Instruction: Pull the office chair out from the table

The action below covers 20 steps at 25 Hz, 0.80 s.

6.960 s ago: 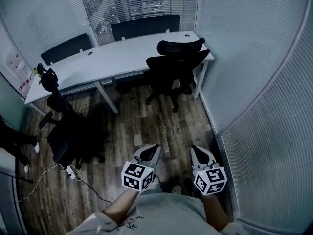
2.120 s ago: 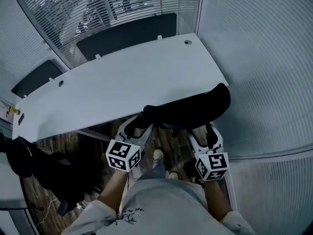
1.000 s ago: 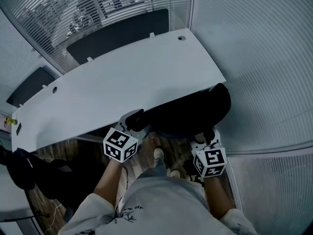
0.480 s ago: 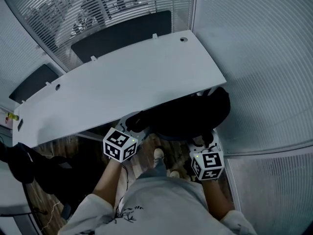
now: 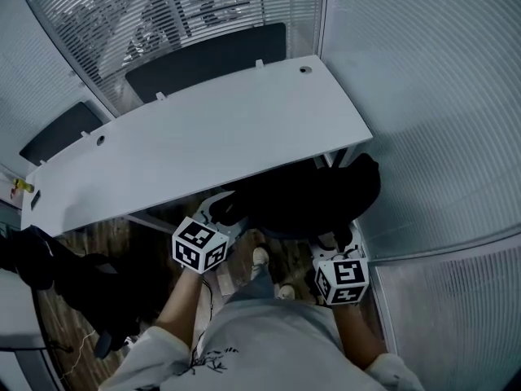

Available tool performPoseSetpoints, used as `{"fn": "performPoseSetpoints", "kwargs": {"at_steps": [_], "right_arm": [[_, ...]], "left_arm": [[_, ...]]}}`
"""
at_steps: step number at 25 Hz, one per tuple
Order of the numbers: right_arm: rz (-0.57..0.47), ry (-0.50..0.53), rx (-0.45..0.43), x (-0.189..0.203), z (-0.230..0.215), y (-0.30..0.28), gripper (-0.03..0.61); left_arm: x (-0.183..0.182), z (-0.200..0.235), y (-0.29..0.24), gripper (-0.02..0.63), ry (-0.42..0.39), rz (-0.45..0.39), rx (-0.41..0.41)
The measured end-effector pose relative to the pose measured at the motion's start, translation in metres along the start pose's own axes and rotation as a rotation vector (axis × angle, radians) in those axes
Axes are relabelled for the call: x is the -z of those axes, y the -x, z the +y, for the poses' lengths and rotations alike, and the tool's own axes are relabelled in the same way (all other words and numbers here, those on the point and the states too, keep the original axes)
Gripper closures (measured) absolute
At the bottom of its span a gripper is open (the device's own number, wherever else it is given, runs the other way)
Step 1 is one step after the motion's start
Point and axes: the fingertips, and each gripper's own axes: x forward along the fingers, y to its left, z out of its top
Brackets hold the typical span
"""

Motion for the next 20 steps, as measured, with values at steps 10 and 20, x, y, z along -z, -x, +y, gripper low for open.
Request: {"fn": "performPoseSetpoints", "kwargs": {"at_steps": [10,20], "right_arm": [[-0.001,0.015,-0.012,0.008,-0.009,0.02,0.298],[0.0,0.025,-0.023,0.014,-0.007,0.034,0.298]], "left_arm": [[0.005,-0.025,0.002,0.362,-0.004,0.0,-0.032],[0.01,-0.039,0.007,0.362,-0.019,0.049,-0.034]]}}
